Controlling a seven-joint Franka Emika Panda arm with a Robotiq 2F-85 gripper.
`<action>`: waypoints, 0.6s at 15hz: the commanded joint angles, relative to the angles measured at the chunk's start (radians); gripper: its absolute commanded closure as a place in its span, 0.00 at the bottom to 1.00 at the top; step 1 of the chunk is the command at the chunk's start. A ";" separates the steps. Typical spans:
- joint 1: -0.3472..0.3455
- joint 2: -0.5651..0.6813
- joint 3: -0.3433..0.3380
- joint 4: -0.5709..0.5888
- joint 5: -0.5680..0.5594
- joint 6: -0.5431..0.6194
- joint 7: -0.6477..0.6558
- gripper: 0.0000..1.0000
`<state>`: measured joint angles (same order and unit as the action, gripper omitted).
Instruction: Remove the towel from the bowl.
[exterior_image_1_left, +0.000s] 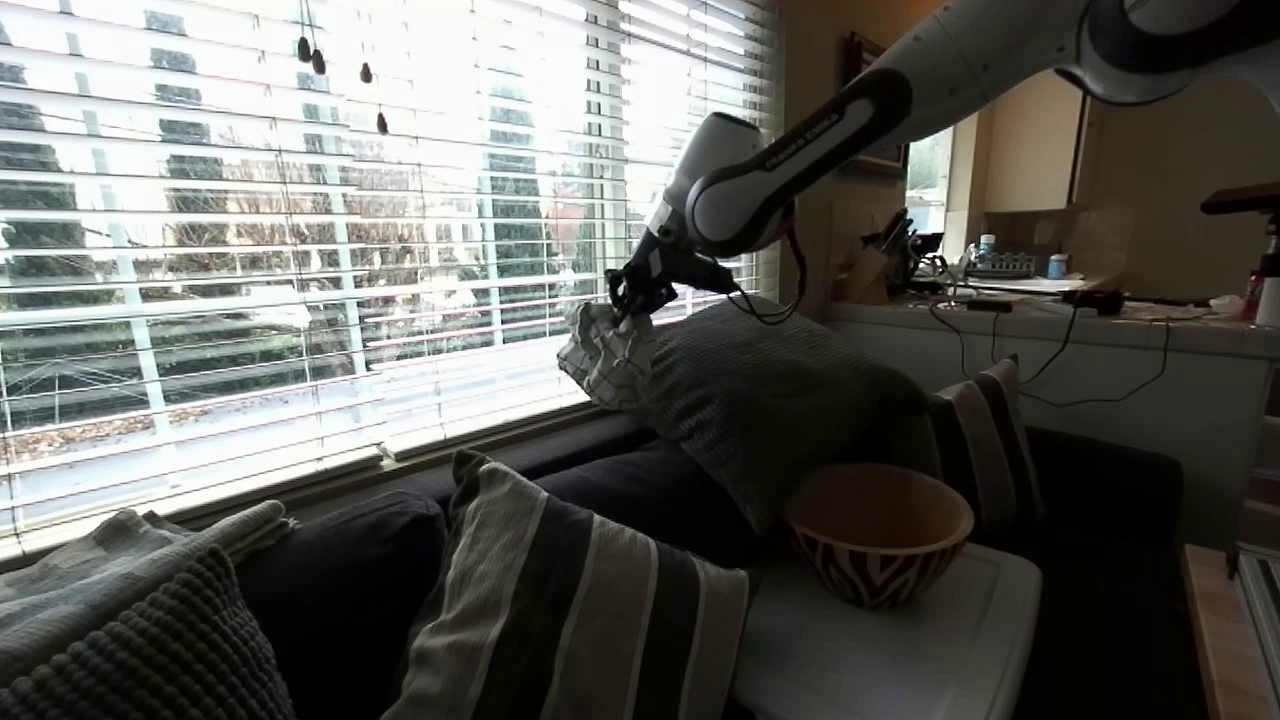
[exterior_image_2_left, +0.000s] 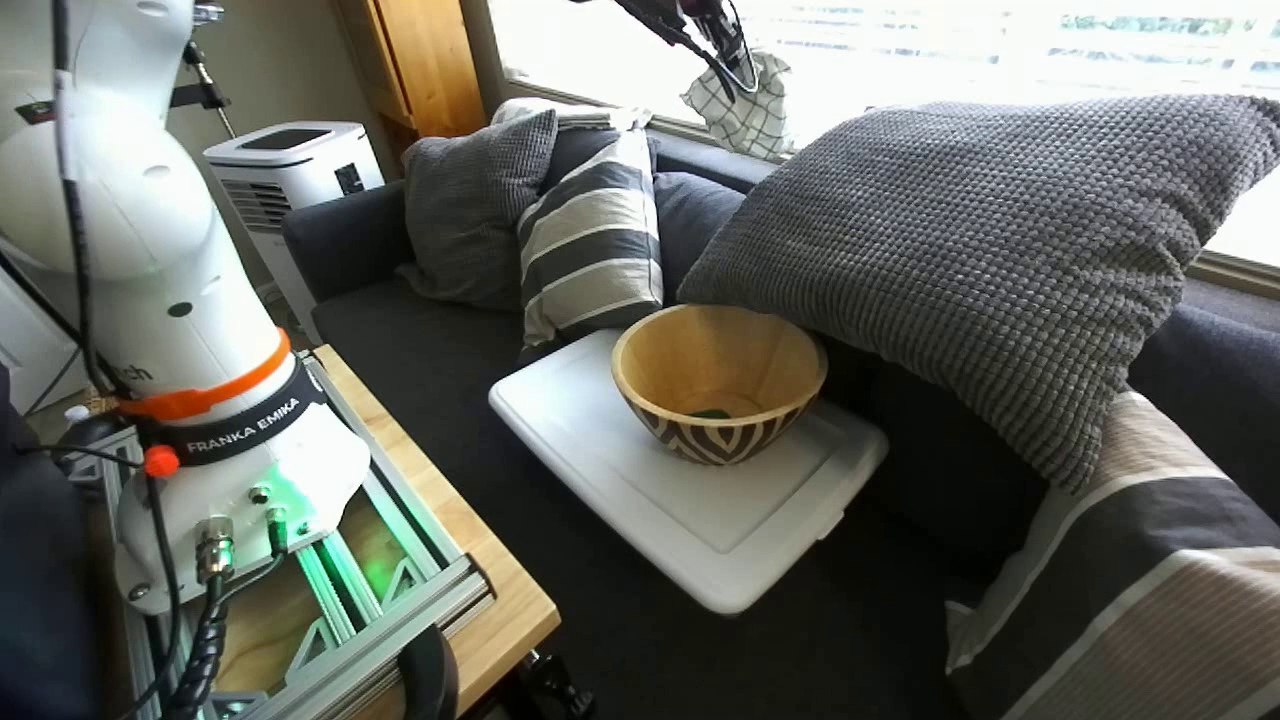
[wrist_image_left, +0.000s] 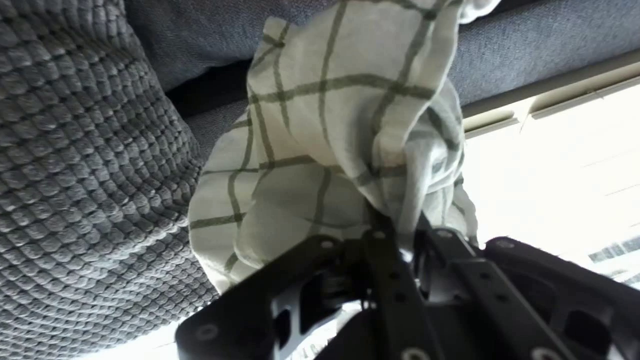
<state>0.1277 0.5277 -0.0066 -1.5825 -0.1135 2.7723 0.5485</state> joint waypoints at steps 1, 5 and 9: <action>0.099 0.203 -0.109 0.250 0.008 -0.016 0.063 0.97; 0.133 0.281 -0.160 0.354 0.020 -0.053 0.074 0.50; 0.121 0.203 -0.137 0.304 0.031 -0.232 0.040 0.19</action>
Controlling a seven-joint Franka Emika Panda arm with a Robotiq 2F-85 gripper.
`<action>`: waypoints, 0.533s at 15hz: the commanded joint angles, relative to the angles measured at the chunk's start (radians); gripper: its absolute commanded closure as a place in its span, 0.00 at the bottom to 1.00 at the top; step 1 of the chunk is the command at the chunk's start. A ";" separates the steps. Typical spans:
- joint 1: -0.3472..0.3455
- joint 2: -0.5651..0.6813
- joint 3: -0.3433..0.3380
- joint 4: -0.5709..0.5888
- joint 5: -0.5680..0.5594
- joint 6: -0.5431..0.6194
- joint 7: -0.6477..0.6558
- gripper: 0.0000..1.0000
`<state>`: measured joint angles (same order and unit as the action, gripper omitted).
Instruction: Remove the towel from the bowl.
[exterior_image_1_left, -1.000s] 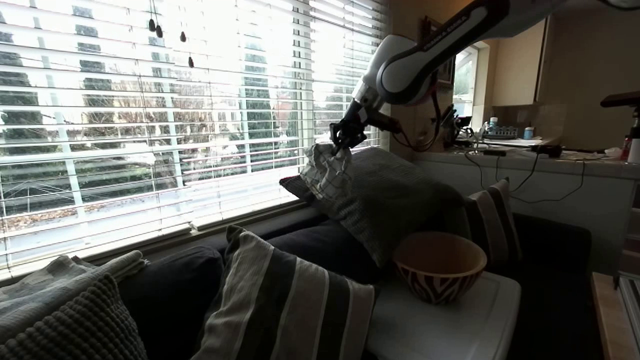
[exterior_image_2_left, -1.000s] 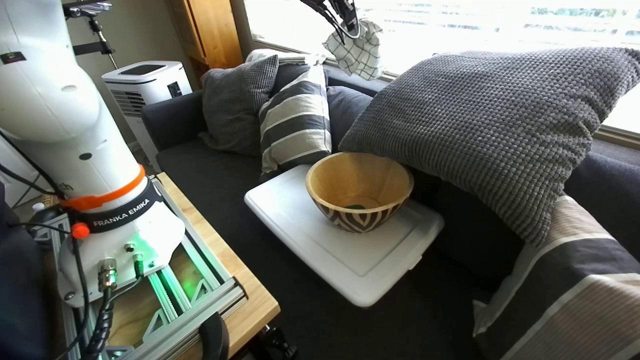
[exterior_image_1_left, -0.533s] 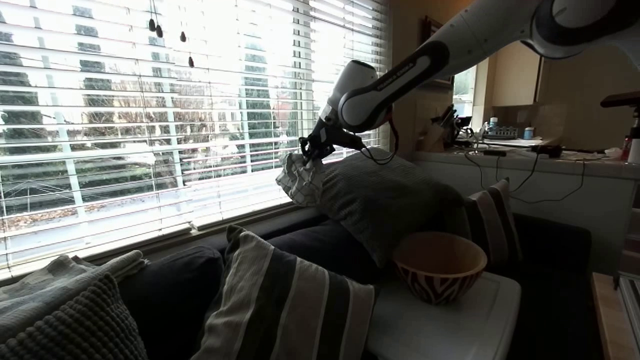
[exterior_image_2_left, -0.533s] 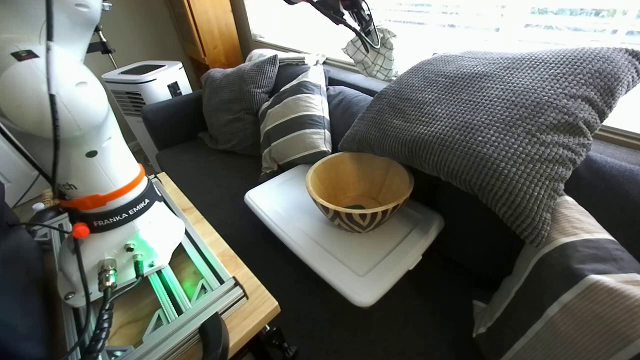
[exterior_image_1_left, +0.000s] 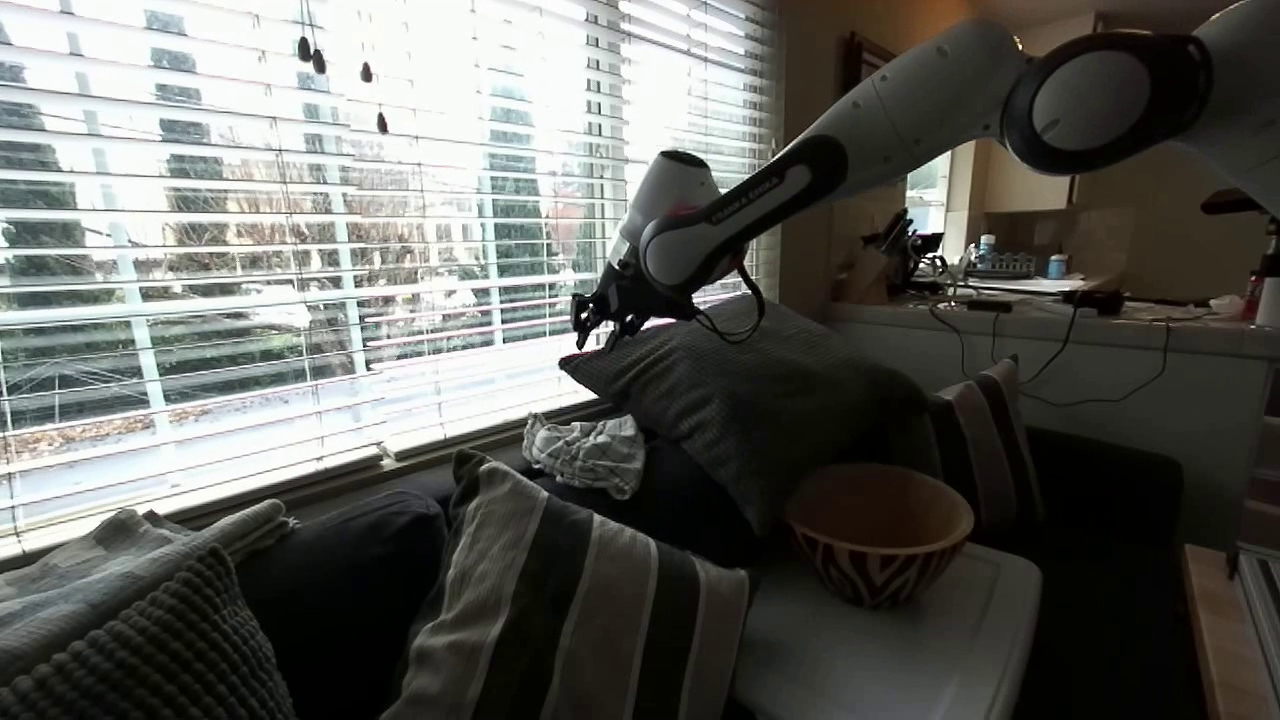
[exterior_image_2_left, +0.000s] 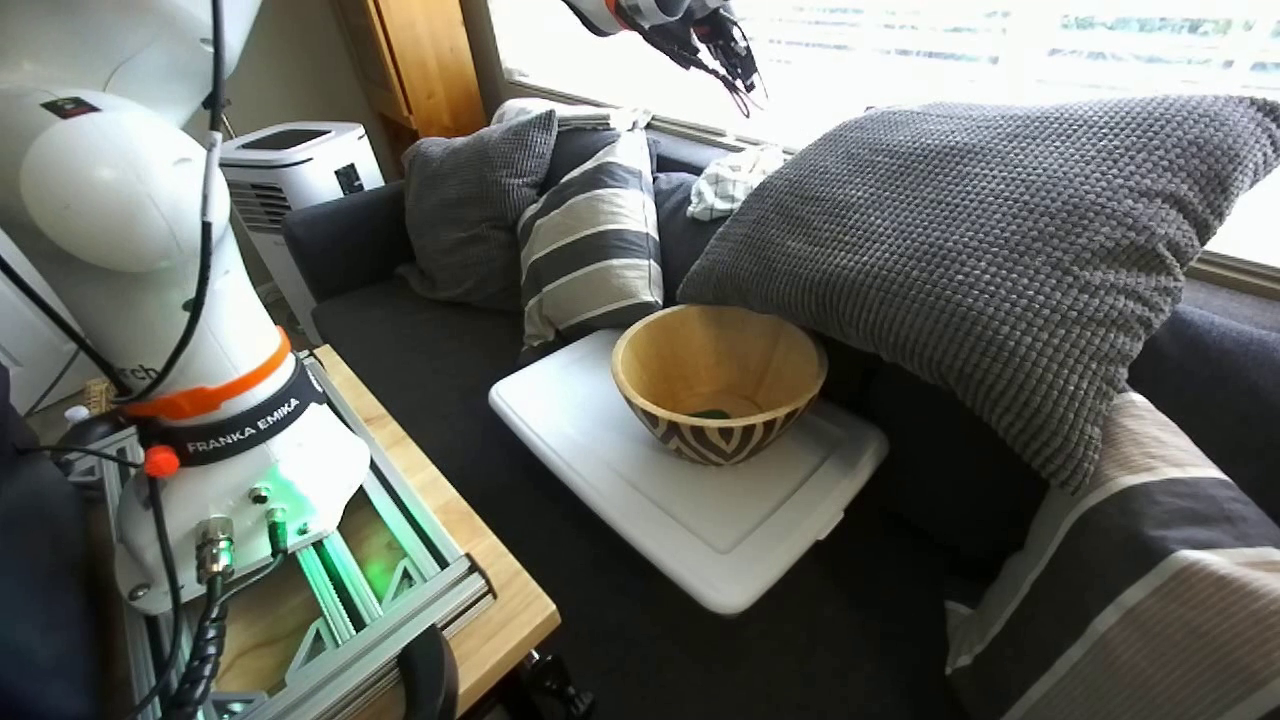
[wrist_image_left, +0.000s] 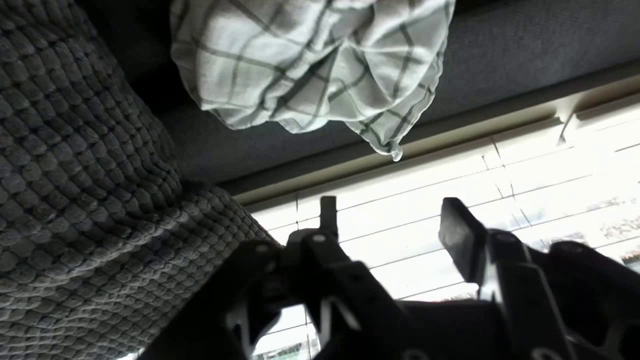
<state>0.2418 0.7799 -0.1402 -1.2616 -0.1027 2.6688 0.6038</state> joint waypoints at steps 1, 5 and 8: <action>0.013 -0.092 -0.009 -0.051 0.009 -0.224 -0.010 0.12; -0.004 -0.251 0.019 -0.200 -0.003 -0.455 -0.033 0.00; -0.016 -0.379 0.033 -0.342 -0.015 -0.615 -0.063 0.00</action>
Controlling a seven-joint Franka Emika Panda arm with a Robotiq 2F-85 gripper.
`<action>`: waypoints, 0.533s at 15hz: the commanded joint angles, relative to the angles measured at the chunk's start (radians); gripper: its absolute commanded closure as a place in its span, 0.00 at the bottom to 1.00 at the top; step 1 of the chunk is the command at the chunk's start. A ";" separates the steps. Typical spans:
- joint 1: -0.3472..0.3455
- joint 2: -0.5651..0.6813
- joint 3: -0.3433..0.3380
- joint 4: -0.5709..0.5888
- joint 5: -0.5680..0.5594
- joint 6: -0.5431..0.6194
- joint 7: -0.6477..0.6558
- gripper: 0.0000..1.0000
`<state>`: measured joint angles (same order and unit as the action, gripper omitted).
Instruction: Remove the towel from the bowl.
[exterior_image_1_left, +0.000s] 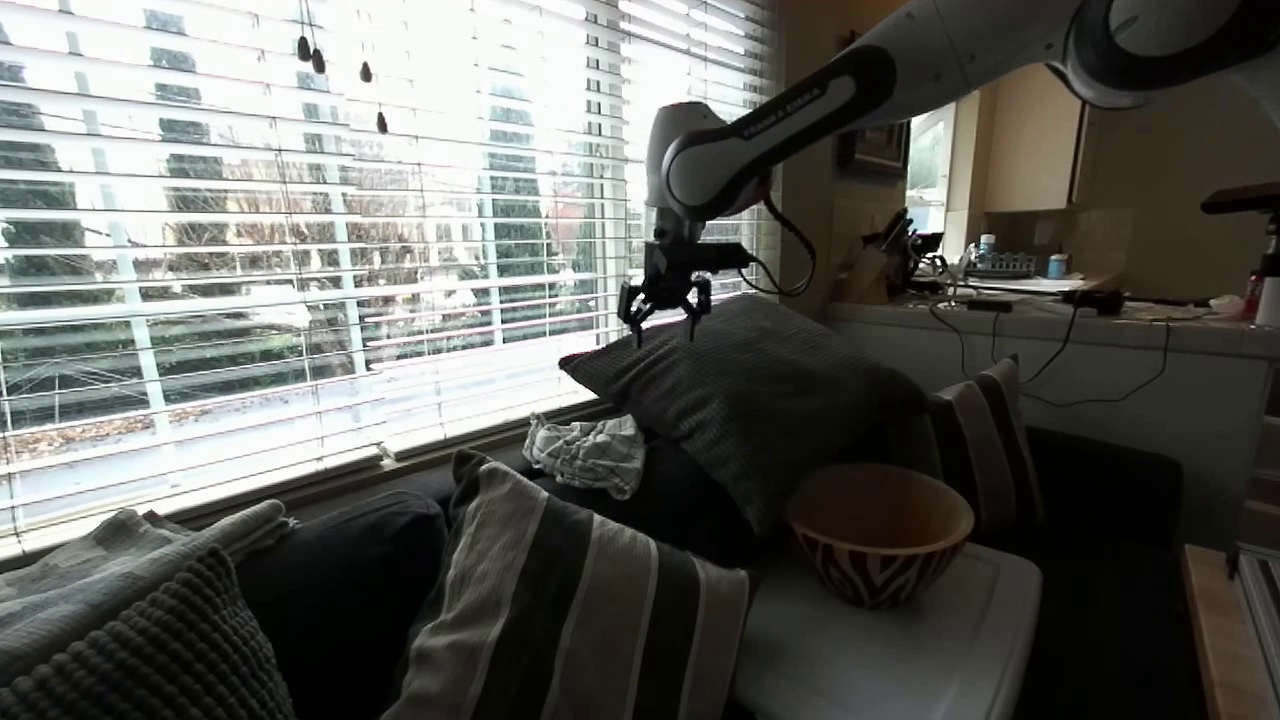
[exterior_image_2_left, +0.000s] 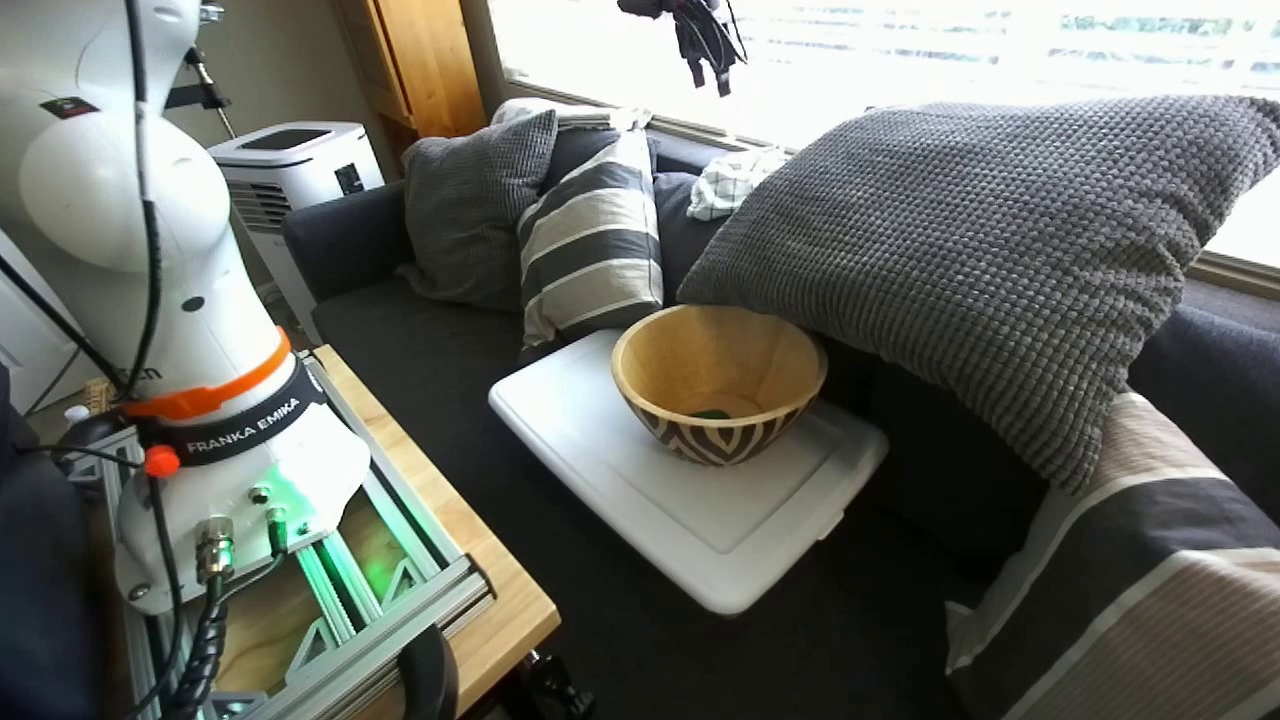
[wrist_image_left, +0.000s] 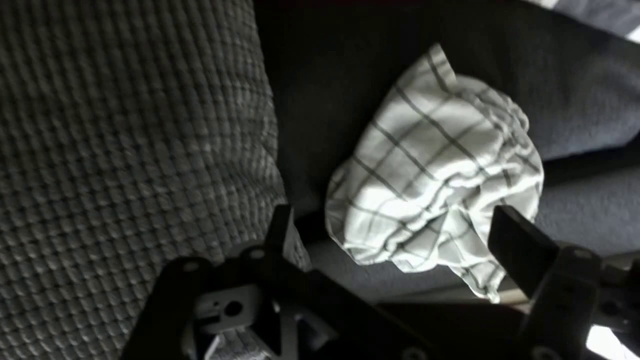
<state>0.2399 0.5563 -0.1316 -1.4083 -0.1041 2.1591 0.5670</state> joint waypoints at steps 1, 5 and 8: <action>-0.022 -0.195 0.032 -0.241 -0.014 -0.155 -0.043 0.00; -0.072 -0.343 0.070 -0.440 -0.003 -0.306 -0.187 0.00; -0.109 -0.454 0.086 -0.601 -0.043 -0.297 -0.318 0.00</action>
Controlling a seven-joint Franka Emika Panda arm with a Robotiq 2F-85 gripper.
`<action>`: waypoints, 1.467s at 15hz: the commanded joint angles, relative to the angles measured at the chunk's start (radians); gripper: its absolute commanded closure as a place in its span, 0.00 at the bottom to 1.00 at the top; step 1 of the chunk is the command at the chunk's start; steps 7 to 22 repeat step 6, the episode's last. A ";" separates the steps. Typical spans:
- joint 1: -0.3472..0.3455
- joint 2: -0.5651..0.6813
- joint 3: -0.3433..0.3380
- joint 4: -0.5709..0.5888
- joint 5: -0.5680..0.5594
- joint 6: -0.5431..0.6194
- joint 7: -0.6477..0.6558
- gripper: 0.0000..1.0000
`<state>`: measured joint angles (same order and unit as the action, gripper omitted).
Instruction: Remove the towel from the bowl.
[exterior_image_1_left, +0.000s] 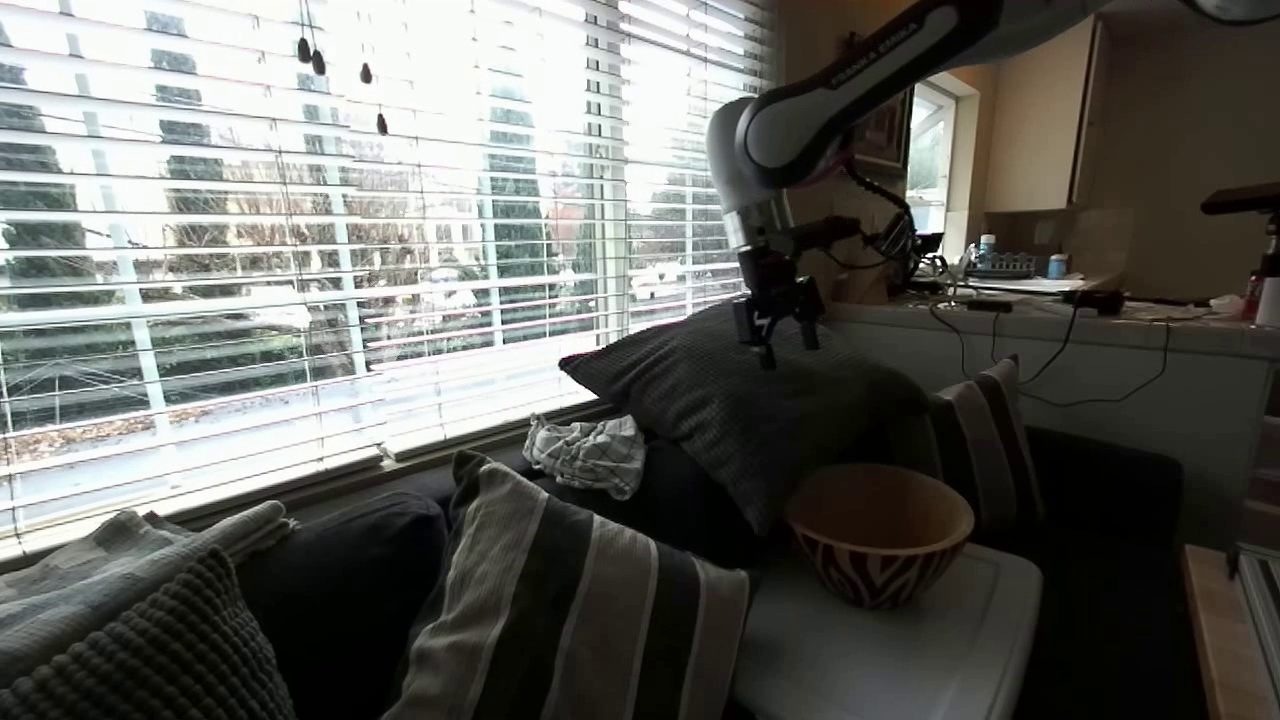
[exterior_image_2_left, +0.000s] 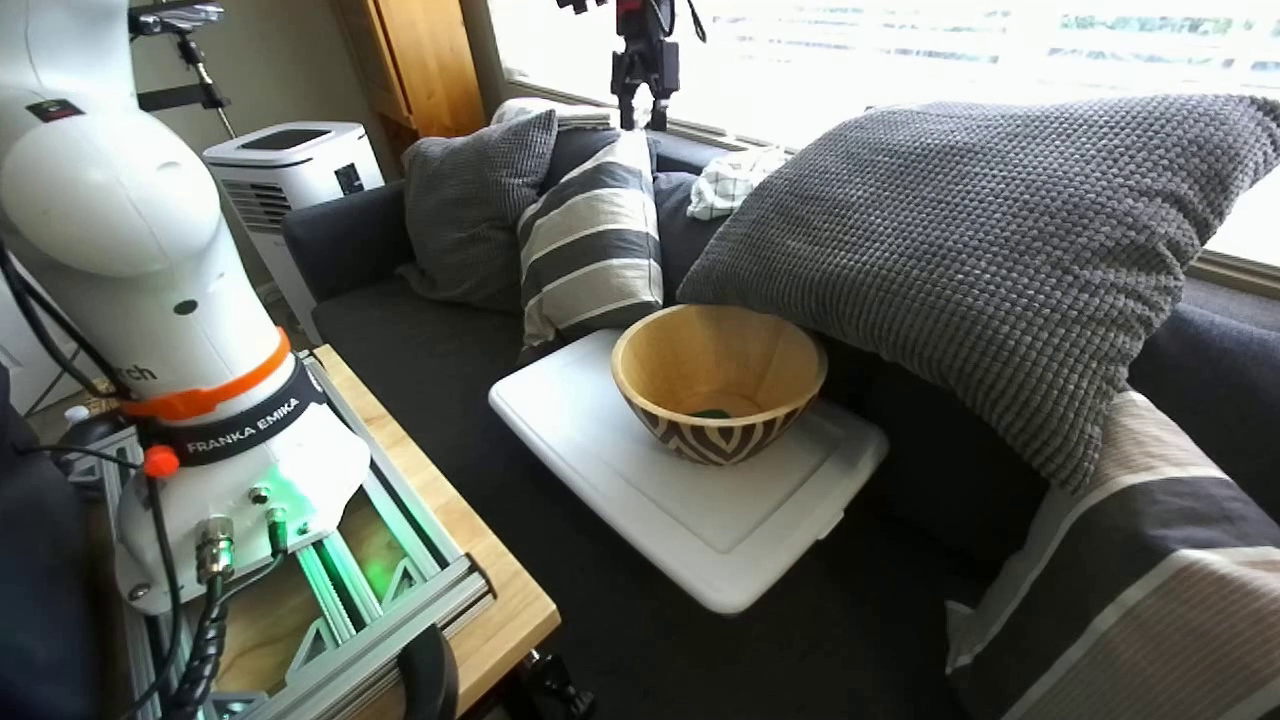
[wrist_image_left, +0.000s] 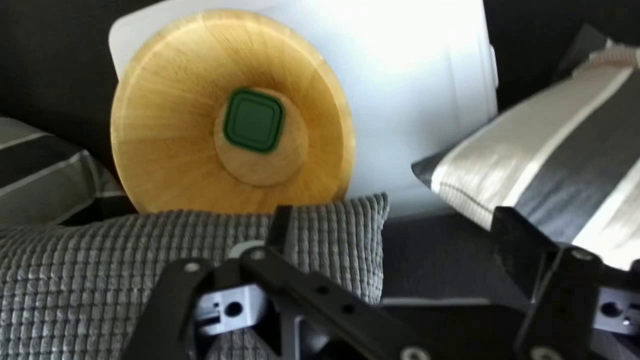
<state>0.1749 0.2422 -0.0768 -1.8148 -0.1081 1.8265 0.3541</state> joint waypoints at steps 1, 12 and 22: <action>-0.057 -0.177 0.034 -0.249 -0.059 0.078 -0.147 0.00; -0.078 -0.154 0.049 -0.210 -0.041 0.047 -0.138 0.00; -0.078 -0.154 0.049 -0.210 -0.041 0.047 -0.138 0.00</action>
